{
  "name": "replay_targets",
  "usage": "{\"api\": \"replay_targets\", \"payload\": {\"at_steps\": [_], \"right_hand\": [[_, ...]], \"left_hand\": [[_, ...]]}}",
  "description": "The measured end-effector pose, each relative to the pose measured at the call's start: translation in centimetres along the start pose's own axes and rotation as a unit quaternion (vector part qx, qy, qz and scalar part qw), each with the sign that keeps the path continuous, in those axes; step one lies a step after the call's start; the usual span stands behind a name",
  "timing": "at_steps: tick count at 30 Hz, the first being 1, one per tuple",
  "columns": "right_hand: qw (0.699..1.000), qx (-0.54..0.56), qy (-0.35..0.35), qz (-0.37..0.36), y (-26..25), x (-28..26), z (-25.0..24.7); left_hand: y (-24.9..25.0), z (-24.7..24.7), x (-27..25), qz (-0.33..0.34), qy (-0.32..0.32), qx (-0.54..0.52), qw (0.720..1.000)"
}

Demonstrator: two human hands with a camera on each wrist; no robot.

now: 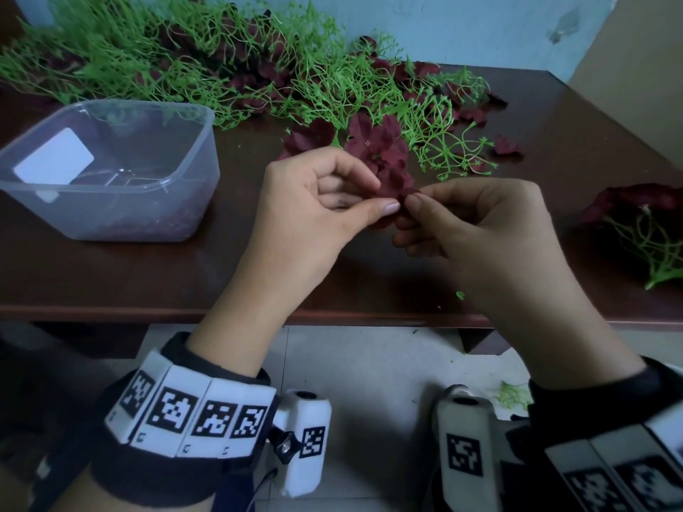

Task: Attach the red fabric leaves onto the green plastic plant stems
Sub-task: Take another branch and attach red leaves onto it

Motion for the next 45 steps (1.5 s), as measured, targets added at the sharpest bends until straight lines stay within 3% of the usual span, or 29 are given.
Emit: {"api": "replay_targets", "payload": {"at_steps": [5, 10, 13, 17, 26, 29, 32, 34, 38, 42, 45], "right_hand": [[1.0, -0.016, 0.005, 0.01, 0.0, -0.2, -0.2], [0.978, -0.156, 0.055, -0.124, -0.9, -0.4, 0.1], [0.969, -0.181, 0.088, -0.141, -0.9, -0.5, 0.1], [0.978, -0.136, 0.11, -0.111, -0.8, -0.4, -0.1], [0.998, -0.042, 0.047, -0.031, -0.5, -0.2, 0.2], [0.997, 0.036, 0.001, 0.074, 0.3, 0.3, 0.3], [0.958, 0.178, -0.051, 0.217, 0.8, 0.5, 0.5], [0.936, 0.231, -0.07, 0.256, 0.6, 0.4, 0.4], [0.94, 0.23, -0.057, 0.246, 0.6, 0.4, 0.2], [0.98, 0.113, 0.005, 0.166, 0.8, 0.3, 0.1], [0.99, 0.08, 0.019, 0.115, 0.3, 0.1, 0.2]], "left_hand": [[-0.2, 0.0, 0.0, -0.042, 0.007, -0.048, 0.998], [-0.5, 0.0, 0.1, -0.071, 0.018, -0.083, 0.994], [-0.5, 0.0, 0.1, -0.098, 0.031, -0.114, 0.988], [-0.4, 0.0, 0.1, -0.127, 0.041, -0.161, 0.978], [-0.4, -0.1, 0.0, -0.07, 0.029, -0.107, 0.991], [-0.2, 0.0, -0.2, -0.029, 0.01, -0.041, 0.999], [0.5, 0.4, -0.4, 0.024, -0.015, 0.015, 0.999], [0.7, 0.5, -0.5, 0.04, -0.027, 0.03, 0.998], [0.5, 0.5, -0.5, 0.037, -0.031, 0.029, 0.998], [0.5, 0.5, -0.3, 0.018, -0.024, 0.018, 0.999], [0.3, 0.4, -0.1, -0.003, -0.004, -0.004, 1.0]]}}
Point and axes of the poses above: each hand's wrist, its own x-axis towards the middle knuckle, its own z-axis out of the palm, y = z × x, the point moved 3 cm from there along x, towards the middle knuckle, and after that the axes turned 13 degrees about z, right-handed, at the moved point
